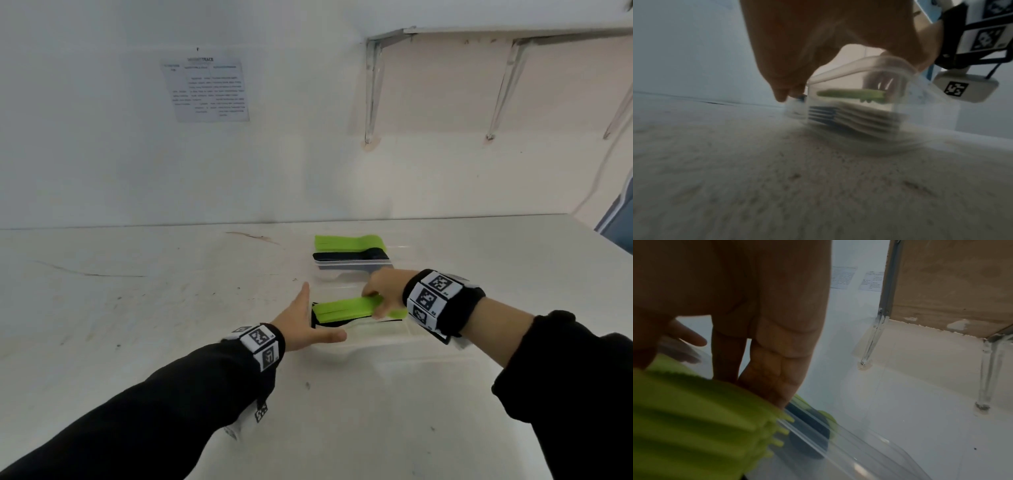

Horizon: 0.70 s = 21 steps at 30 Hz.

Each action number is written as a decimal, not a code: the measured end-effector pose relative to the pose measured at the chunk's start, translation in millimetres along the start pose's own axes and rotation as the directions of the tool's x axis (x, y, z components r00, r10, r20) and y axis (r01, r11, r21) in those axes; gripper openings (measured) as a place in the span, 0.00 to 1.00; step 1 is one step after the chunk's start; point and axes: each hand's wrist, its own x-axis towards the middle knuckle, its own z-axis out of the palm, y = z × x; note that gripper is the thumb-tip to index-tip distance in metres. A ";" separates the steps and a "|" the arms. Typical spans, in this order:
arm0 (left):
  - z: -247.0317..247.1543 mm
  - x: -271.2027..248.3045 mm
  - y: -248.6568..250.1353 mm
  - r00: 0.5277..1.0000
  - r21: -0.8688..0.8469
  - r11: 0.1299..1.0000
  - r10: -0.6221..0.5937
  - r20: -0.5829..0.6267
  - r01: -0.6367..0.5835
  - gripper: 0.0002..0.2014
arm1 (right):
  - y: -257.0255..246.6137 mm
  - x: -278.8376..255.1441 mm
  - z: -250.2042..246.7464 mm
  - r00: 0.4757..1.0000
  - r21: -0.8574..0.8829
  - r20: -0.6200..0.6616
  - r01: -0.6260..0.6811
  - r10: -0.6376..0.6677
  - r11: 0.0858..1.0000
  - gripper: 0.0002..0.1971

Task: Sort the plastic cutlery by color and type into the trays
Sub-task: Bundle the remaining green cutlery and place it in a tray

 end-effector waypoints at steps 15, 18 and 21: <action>6.3 -7.0 -6.4 0.998 -0.019 1.000 -0.014 0.064 0.016 0.63 | -26.2 22.4 -0.6 0.999 -0.225 0.022 -0.027 0.033 0.974 0.24; 7.0 -6.3 -7.1 0.998 -0.025 1.000 -0.009 0.063 0.011 0.63 | -24.5 20.7 0.8 0.998 -0.206 -0.008 -0.056 0.056 0.977 0.24; 6.7 -6.4 -7.4 0.998 -0.017 1.000 -0.010 0.059 0.011 0.63 | -24.3 23.2 3.7 0.998 -0.189 -0.024 -0.054 0.051 0.980 0.24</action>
